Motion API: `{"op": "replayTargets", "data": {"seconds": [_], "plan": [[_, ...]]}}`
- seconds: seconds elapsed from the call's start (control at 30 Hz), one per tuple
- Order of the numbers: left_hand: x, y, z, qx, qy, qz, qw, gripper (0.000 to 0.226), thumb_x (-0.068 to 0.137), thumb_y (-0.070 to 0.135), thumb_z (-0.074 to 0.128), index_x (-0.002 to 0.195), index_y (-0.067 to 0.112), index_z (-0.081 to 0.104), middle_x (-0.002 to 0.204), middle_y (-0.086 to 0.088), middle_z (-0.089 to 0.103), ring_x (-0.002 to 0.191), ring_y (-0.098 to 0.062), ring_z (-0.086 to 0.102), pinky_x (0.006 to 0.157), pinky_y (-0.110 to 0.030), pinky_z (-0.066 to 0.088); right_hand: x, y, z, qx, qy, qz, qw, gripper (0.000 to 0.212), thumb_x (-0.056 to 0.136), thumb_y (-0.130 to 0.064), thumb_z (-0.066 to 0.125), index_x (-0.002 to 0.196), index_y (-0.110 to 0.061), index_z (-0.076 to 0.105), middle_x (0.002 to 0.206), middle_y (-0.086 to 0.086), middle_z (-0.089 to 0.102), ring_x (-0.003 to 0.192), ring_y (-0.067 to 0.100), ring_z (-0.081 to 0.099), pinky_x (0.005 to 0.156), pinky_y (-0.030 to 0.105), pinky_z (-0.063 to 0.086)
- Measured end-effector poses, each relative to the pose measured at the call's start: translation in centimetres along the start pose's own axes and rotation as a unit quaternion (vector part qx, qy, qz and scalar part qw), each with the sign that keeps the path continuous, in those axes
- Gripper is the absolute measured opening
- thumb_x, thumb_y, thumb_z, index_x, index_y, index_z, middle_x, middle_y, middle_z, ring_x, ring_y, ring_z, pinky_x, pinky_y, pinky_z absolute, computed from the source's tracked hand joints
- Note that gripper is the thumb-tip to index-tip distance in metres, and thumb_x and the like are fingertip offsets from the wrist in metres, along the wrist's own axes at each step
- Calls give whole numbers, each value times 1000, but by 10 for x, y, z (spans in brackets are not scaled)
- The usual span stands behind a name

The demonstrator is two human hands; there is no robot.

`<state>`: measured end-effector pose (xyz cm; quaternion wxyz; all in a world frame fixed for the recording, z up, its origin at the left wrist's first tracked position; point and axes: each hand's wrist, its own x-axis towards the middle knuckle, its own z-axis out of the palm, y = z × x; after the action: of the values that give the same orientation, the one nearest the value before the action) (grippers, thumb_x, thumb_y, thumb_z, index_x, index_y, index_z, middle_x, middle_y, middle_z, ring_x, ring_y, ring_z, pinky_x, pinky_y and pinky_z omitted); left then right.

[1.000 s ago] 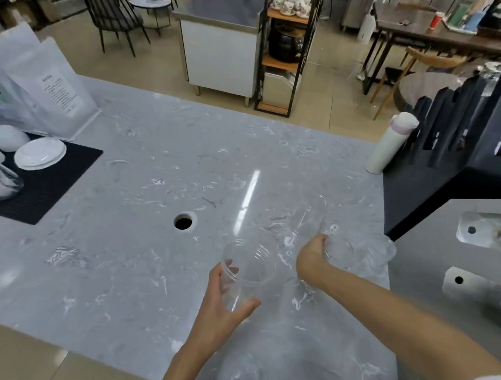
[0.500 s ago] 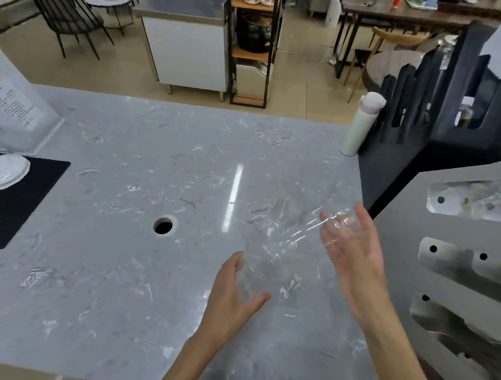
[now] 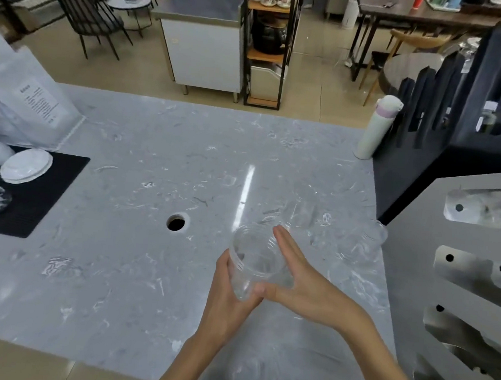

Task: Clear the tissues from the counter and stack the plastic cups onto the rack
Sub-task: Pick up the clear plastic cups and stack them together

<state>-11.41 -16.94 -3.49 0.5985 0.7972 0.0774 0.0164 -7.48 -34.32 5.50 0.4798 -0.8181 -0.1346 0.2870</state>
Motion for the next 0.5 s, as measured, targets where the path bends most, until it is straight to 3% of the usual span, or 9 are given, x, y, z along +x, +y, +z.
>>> {"op": "replayTargets", "data": {"seconds": [0.07, 0.13, 0.23, 0.3, 0.37, 0.43, 0.5], "plan": [[0, -3, -5, 12, 9, -9, 1000, 83, 69, 68, 80, 129, 74, 23, 132, 42, 45, 124, 20, 48, 87, -9, 45, 13, -8, -13, -38, -11, 6, 999, 109, 70, -85, 55, 155, -49, -3, 160, -34, -10, 146, -15, -7, 121, 25, 6], [2, -3, -9, 21, 16, -18, 999, 87, 65, 72, 80, 127, 76, 20, 131, 45, 42, 122, 24, 44, 86, -8, 42, 39, -17, -34, -87, 40, -1, 995, 101, 72, -86, 51, 154, -49, 3, 162, -28, 1, 149, -8, -2, 120, 29, 9], [4, -4, -16, 29, 31, -30, 999, 85, 69, 60, 83, 126, 75, 20, 130, 47, 41, 120, 28, 43, 83, -4, 42, 106, -20, -69, -262, 137, -21, 955, 87, 88, -59, 59, 157, -36, 11, 166, -9, 14, 154, 14, 0, 119, 39, 20], [4, -6, -20, 30, 35, -32, 998, 84, 71, 57, 83, 125, 75, 22, 128, 48, 42, 119, 28, 44, 82, -2, 43, 152, -12, -88, -386, 135, 58, 911, 87, 92, -47, 60, 159, -32, 7, 168, 5, 7, 153, 34, -6, 120, 49, 20], [3, -10, -23, 31, 39, -38, 998, 83, 71, 55, 84, 125, 74, 24, 127, 48, 44, 119, 25, 47, 84, -7, 44, 182, 6, -98, -431, 106, 177, 878, 88, 93, -45, 61, 159, -29, 4, 166, 13, 0, 150, 45, -10, 119, 53, 18], [2, -15, -26, 30, 43, -41, 998, 85, 70, 56, 85, 128, 73, 26, 129, 46, 45, 121, 22, 49, 87, -11, 44, 192, 28, -101, -421, 100, 232, 871, 75, 93, -37, 61, 156, -22, 21, 161, 17, 17, 147, 45, 9, 114, 49, 30], [-1, -21, -28, 30, 43, -44, 998, 86, 70, 56, 86, 129, 73, 26, 130, 45, 45, 121, 20, 50, 88, -12, 44, 185, 45, -98, -409, 138, 214, 876, 56, 94, -30, 59, 146, -20, 41, 146, 15, 41, 134, 40, 36, 102, 42, 40]]}}
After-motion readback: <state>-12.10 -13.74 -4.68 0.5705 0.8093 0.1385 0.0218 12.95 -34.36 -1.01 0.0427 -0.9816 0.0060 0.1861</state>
